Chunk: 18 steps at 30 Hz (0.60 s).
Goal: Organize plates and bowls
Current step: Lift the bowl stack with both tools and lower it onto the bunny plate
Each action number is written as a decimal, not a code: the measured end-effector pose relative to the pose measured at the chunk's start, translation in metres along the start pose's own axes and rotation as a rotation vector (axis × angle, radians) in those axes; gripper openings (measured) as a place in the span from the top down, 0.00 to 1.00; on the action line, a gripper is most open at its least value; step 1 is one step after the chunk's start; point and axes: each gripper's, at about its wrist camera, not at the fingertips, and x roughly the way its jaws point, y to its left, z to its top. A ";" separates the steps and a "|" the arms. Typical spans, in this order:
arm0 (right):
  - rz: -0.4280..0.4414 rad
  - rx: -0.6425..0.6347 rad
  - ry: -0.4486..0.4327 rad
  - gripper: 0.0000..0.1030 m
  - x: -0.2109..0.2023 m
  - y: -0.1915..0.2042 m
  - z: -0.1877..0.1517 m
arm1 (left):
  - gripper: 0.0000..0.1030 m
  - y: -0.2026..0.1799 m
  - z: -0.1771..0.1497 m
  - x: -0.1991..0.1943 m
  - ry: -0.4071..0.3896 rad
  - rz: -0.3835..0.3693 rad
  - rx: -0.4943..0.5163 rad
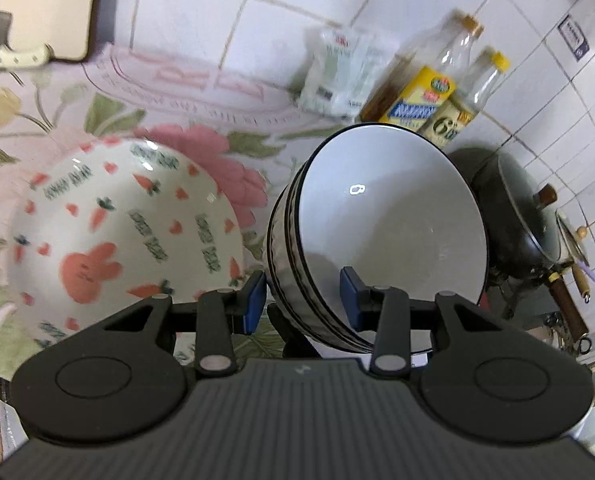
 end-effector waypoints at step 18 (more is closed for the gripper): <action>0.150 -0.069 0.014 0.10 0.039 0.085 0.039 | 0.63 0.085 0.015 -0.057 -0.055 0.131 -0.074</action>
